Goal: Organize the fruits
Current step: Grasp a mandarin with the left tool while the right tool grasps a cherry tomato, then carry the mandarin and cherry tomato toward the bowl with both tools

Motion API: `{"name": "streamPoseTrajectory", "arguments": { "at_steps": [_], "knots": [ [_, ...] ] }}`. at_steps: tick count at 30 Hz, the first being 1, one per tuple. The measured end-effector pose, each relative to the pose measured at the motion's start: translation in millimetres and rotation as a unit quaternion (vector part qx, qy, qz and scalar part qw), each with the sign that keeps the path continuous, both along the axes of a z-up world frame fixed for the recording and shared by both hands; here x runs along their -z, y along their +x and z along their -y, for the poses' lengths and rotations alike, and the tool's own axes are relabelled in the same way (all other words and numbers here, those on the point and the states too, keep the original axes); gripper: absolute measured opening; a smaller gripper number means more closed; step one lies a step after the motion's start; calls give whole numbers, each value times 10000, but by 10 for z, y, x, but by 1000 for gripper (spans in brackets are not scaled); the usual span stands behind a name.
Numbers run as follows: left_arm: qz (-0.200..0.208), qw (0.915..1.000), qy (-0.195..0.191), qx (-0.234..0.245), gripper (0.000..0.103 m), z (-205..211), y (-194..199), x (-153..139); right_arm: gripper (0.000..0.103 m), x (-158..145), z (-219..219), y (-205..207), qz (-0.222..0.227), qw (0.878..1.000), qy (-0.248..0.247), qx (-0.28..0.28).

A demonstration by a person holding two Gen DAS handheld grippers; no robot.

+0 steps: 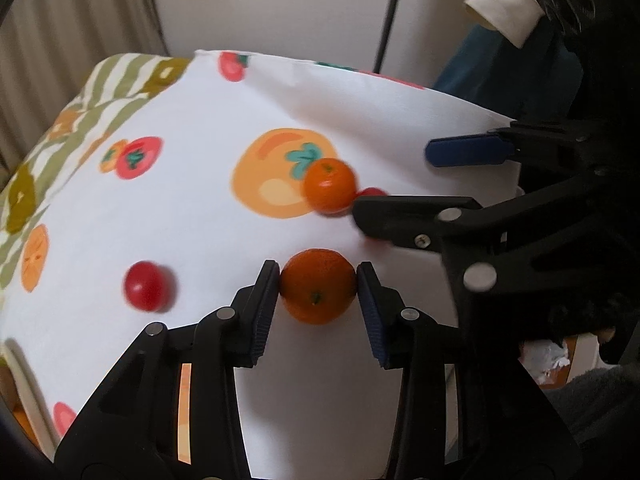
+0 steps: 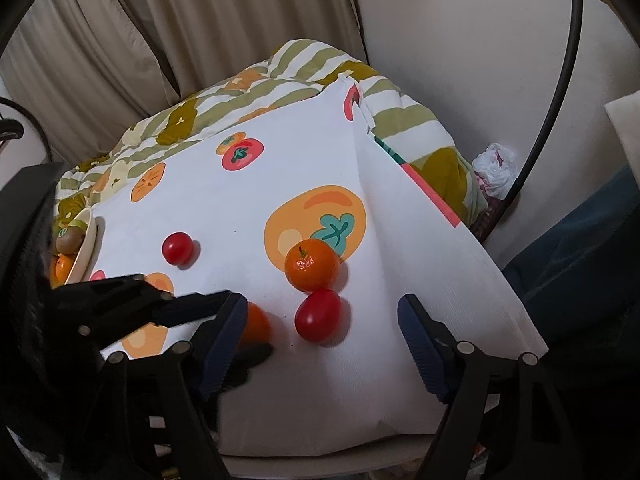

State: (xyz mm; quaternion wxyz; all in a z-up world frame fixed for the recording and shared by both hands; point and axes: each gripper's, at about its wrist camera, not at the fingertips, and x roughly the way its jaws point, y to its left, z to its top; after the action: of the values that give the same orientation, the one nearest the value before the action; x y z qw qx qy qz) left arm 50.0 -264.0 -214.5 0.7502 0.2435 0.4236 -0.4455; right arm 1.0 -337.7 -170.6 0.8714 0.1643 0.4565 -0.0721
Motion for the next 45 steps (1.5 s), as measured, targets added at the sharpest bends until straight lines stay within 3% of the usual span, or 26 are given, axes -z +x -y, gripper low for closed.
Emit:
{"name": "streamPoseTrajectory", "arguments": {
  "at_steps": [15,23,28,45],
  "knots": [
    [-79,9982,66,-586,44,-359,208,16,54,210,-207,151,-433,9973,-531,-255],
    [-76,9973,32,-726,44,-434,223,1,35,295,-249,178,-618,9950,-706,-340],
    [-60,9966,10,-825,44,-481,228,-20,28,285,-266,175,-589,9945,-794,-338],
    [93,9904,-210,-1363,44,-814,266,-365,28,-76,-477,230,-219,9947,-816,-589]
  ]
}}
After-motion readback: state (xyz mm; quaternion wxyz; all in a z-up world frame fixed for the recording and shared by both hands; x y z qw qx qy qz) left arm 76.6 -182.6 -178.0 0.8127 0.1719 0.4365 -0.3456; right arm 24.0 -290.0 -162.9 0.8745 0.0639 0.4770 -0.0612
